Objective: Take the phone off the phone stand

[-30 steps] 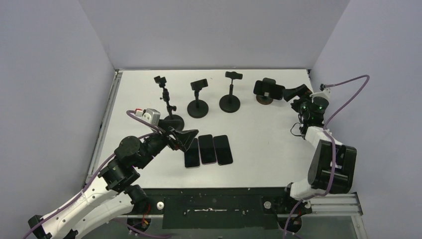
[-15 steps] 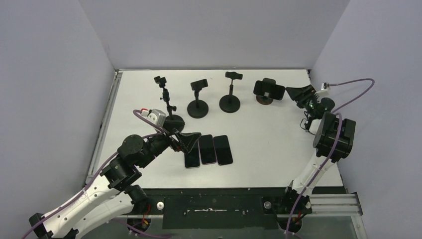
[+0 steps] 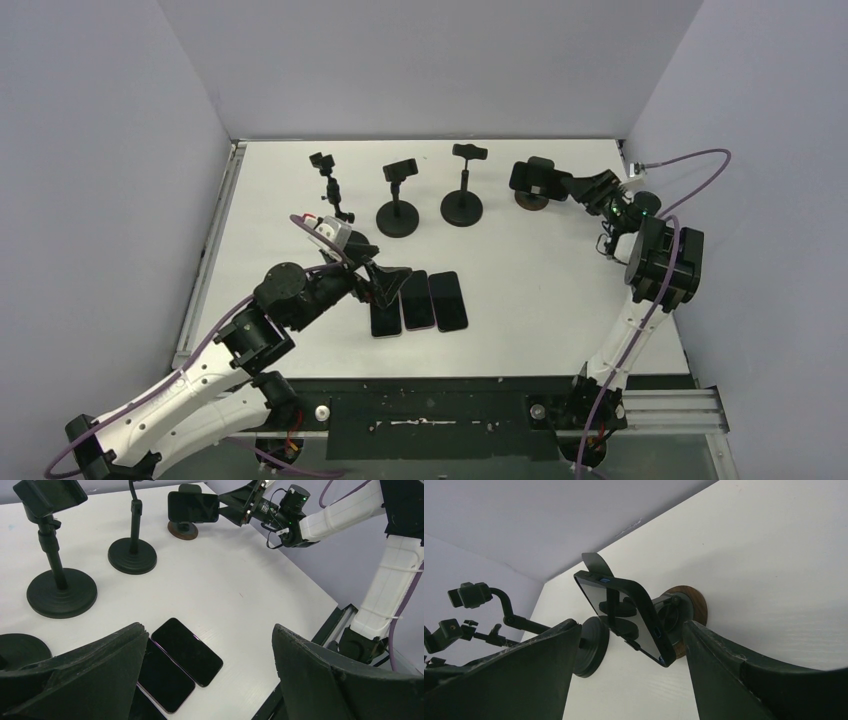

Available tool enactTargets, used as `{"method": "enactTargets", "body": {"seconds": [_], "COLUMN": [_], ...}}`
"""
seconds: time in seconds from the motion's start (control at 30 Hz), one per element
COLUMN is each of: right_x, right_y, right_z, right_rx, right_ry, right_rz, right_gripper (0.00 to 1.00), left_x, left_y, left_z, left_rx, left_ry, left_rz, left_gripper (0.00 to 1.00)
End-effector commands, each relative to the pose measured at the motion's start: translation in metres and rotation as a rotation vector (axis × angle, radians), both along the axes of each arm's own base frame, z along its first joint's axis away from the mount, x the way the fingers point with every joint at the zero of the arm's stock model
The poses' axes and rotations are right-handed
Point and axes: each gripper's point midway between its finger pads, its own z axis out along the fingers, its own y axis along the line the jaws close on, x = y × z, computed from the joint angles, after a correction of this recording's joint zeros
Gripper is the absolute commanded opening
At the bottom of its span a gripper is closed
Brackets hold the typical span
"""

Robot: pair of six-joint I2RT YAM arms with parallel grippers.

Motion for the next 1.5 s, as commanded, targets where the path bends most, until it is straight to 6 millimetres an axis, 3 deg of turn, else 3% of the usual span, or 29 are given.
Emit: {"method": "enactTargets", "body": {"seconds": [0.0,0.17,0.4,0.73,0.97,1.23,1.47], "right_x": [0.013,0.017,0.018,0.021,0.022,0.023,0.02], "right_y": [-0.006,-0.004,0.005,0.013,0.019,0.026,0.024], "right_z": [0.007,-0.004,-0.001,0.012,0.008,0.009,0.022], "right_rx": [-0.096,-0.08,-0.013,0.049,0.059,0.054,0.036], "right_ry": [-0.068,-0.057,-0.102,-0.172,-0.173,-0.177,-0.199], "right_rz": [-0.01,0.013,0.075,0.134,0.164,0.183,0.176], "right_gripper": [0.75,0.73,0.58,0.48,0.4,0.25,0.08], "left_x": [-0.003,-0.001,0.0,0.001,0.003,0.002,0.0], "left_y": [-0.002,-0.004,-0.009,-0.011,-0.013,-0.01,-0.009], "left_z": [0.032,0.032,0.033,0.025,0.023,0.022,0.025], "left_rx": [-0.067,-0.064,-0.067,-0.06,-0.055,-0.053,-0.063], "left_ry": [-0.05,-0.052,-0.044,-0.027,-0.022,-0.019,-0.026], "left_rz": [-0.019,-0.016,-0.03,-0.029,-0.03,-0.023,-0.03], "left_gripper": [0.93,0.93,0.93,0.93,0.93,0.93,0.93]}}
